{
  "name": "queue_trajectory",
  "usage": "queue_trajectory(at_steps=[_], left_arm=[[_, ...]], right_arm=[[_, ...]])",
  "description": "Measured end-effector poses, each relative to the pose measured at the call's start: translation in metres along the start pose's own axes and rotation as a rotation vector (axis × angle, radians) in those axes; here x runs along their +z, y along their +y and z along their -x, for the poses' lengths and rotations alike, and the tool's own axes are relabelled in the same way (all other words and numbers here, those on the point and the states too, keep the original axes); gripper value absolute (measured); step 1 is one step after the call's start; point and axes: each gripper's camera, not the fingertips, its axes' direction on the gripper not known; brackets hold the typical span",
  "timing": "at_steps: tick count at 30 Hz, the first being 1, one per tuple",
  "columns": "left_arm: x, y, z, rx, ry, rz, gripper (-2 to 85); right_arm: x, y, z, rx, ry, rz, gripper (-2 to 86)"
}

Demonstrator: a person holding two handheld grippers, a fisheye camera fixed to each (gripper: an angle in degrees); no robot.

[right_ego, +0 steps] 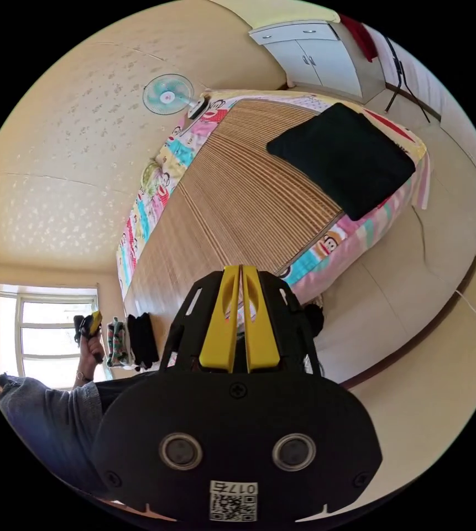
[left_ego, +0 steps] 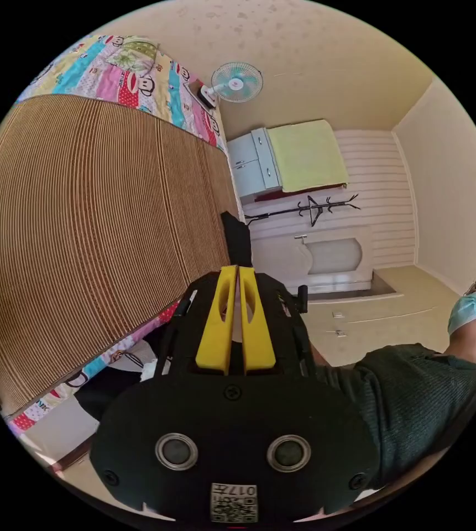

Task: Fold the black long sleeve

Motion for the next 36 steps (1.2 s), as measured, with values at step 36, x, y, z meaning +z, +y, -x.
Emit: queue_trajectory(at_steps=[36], left_arm=[[0.297, -0.126, -0.074, -0.195, -0.277, 0.252, -0.7]], right_arm=[[0.034, -0.235, 0.049, -0.273, -0.192, 0.315, 10.4]])
